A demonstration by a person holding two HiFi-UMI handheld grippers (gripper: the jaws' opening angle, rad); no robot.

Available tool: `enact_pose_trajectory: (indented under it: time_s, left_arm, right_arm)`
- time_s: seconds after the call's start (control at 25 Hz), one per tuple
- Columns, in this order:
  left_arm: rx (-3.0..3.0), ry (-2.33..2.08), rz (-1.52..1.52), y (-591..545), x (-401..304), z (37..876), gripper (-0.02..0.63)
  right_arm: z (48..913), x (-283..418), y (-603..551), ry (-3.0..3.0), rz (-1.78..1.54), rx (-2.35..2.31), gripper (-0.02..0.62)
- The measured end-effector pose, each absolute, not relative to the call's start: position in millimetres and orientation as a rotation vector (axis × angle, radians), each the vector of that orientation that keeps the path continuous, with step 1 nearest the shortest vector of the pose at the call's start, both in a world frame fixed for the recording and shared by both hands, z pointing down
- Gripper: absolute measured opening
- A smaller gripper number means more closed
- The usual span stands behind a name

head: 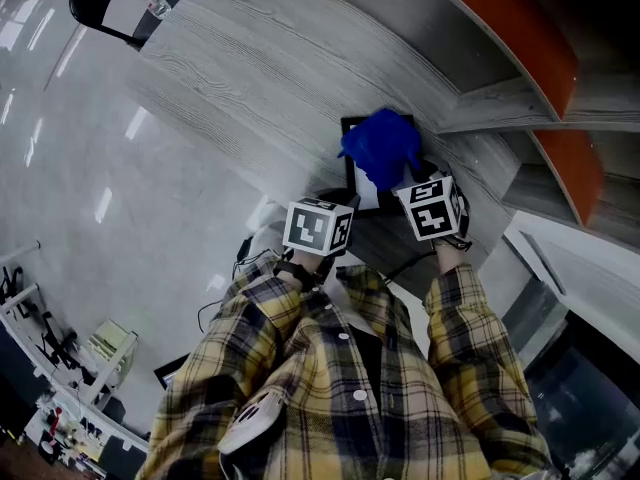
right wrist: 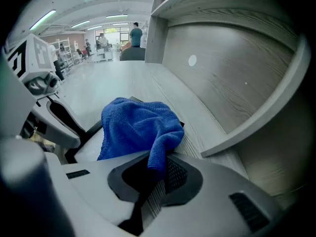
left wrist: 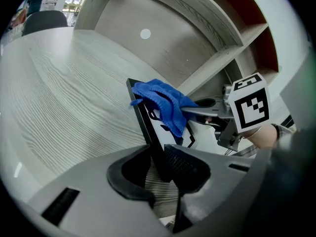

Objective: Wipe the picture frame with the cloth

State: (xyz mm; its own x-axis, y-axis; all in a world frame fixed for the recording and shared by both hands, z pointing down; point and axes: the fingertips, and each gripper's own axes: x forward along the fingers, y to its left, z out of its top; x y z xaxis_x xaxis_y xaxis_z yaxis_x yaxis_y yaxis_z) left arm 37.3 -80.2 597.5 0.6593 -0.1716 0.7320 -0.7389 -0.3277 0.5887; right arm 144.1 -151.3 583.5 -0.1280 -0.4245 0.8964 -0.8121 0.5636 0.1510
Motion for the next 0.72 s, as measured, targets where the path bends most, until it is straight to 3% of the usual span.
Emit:
enact_pose_trajectory:
  time_s: [0.52, 0.72]
  left_arm:
    - [1.864, -0.725, 0.693, -84, 39, 595, 0.089]
    - [1.837, -0.724, 0.667, -81, 37, 595, 0.089]
  right_arm:
    - [586, 203, -138, -1.636, 0.546, 1.167, 0.041]
    - [551, 173, -129, -1.780, 0.557, 1.198, 0.041]
